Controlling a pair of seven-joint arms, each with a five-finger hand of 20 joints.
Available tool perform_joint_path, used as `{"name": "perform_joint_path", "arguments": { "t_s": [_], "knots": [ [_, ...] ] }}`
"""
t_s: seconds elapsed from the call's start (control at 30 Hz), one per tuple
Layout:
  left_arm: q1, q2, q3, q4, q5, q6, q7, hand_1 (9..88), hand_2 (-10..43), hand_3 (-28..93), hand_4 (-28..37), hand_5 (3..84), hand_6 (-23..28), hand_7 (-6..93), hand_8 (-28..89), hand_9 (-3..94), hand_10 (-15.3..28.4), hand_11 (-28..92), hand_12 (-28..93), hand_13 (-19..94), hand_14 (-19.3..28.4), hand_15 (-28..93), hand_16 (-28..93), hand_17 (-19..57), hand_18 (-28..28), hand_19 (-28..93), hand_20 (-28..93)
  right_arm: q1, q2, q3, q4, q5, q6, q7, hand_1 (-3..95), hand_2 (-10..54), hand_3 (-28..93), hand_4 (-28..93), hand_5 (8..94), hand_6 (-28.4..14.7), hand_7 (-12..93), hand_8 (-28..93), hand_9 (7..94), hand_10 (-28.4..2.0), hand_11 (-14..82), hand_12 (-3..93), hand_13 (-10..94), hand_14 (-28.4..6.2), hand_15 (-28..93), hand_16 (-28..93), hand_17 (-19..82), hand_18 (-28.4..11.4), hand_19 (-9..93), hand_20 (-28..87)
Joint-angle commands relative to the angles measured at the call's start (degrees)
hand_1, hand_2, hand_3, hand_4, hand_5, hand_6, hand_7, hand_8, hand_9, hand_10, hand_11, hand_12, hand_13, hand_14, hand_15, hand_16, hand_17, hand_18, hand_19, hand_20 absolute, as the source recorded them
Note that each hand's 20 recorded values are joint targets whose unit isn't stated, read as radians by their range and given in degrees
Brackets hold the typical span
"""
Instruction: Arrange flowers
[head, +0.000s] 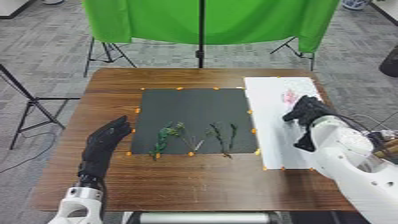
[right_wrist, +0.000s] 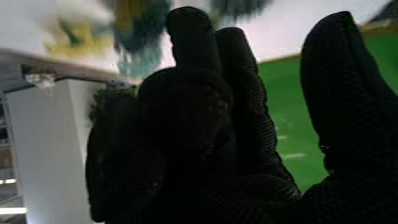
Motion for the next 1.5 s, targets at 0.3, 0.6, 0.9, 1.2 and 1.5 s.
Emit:
{"name": "perform_joint_path", "arguments": {
  "t_s": [0.3,0.6,0.9,1.2,1.5],
  "knots": [
    [1.1,-0.56,0.33,0.6,0.15,1.85,1.45,27.1,-7.0,66,-18.0,47.3,3.2,11.3,-4,42.3,12.0,13,16,32,16.4,22,6,3.4,14.6,8,25,-1.3,-0.4,-5.4,4.5,-4.4,13.1,-3.3,69.7,-9.5,37,-4,75.7,0.0,14,7,90.2,-10.5,8.4,41.3,93,-1.2,56,35,68,-10.6,93,58],
    [2.7,0.77,0.72,-0.55,-4.01,12.13,6.37,26.9,-4.5,66,-18.7,45.9,3.1,11.4,-4,42.5,12.2,14,15,32,15.9,21,5,6.5,12.8,8,25,13.0,1.0,-10.6,-3.0,-2.3,17.1,-8.0,71.5,-9.5,42,-6,82.7,-2.0,15,12,93.6,-9.5,11.1,41.4,94,-0.4,59,32,71,-9.8,93,57],
    [4.5,0.97,-0.1,-2.07,-9.53,16.75,7.89,21.7,15.1,69,-28.2,46.0,3.1,9.2,-5,43.2,12.4,13,13,31,14.2,16,3,9.0,10.9,3,24,38.6,-15.9,-34.4,4.9,9.6,12.9,-20.8,69.7,-9.5,44,-7,82.8,-1.7,15,13,93.7,-9.5,12.1,41.6,94,-0.4,60,32,71,-9.7,93,58],
    [2.9,0.54,1.66,-1.17,-9.21,15.76,7.27,21.8,21.6,67,-28.3,45.5,2.9,9.1,-5,43.8,12.3,14,13,31,14.2,17,3,8.0,11.1,3,23,41.7,-27.0,-43.9,13.5,11.0,7.4,-21.9,67.7,-9.5,48,-10,82.1,-1.3,16,13,93.7,-8.8,10.3,42.4,94,-0.2,60,32,70,-9.9,93,59],
    [2.5,0.75,1.76,-1.01,-8.82,14.53,7.51,22.4,19.5,67,-28.3,46.0,2.9,10.0,-5,43.7,12.3,14,13,32,14.3,18,3,7.3,11.4,3,23,41.2,-30.3,-47.5,18.7,10.6,5.5,-22.0,66.7,-9.5,50,-12,80.8,-0.9,16,13,93.0,-8.5,8.7,43.2,94,-0.4,60,33,70,-10.2,93,60]
  ]
}}
